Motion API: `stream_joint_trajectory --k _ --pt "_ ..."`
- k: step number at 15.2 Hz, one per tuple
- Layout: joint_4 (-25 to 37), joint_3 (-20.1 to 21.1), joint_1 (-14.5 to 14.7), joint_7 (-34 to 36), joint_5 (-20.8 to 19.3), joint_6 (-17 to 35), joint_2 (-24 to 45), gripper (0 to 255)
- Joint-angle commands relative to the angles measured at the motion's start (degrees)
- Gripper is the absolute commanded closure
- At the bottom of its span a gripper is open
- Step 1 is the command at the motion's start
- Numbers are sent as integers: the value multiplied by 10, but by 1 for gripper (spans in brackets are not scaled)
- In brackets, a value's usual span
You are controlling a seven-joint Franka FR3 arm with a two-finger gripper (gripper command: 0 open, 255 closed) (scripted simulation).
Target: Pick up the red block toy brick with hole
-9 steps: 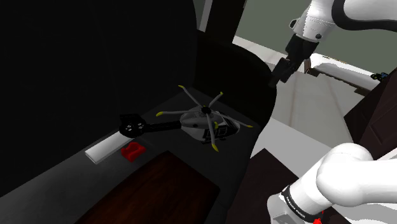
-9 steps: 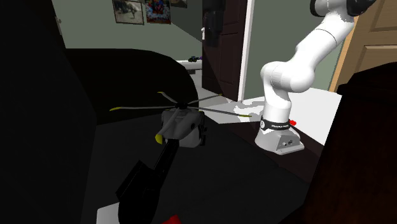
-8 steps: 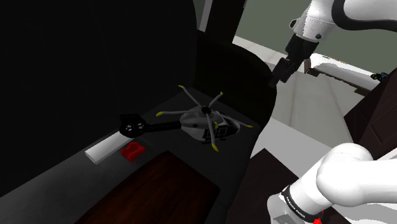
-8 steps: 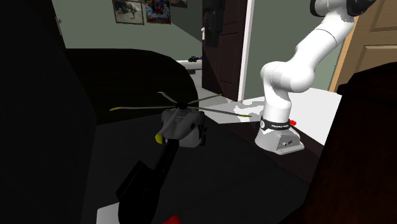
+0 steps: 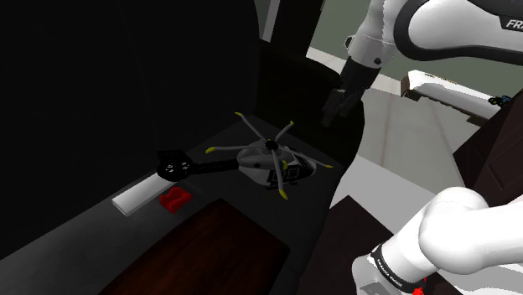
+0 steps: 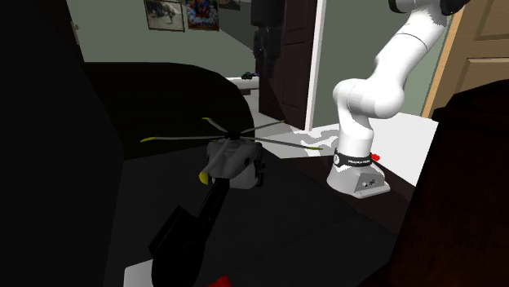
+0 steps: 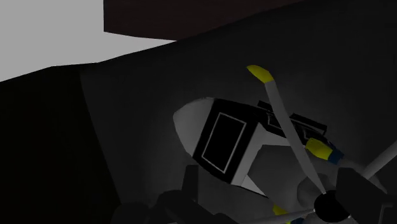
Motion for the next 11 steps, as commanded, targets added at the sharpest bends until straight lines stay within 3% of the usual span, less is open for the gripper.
stream_joint_trajectory --k 1,11 --pt "-2 20 8 16 8 24 22 0" --pt "40 121 36 103 14 126 172 0"
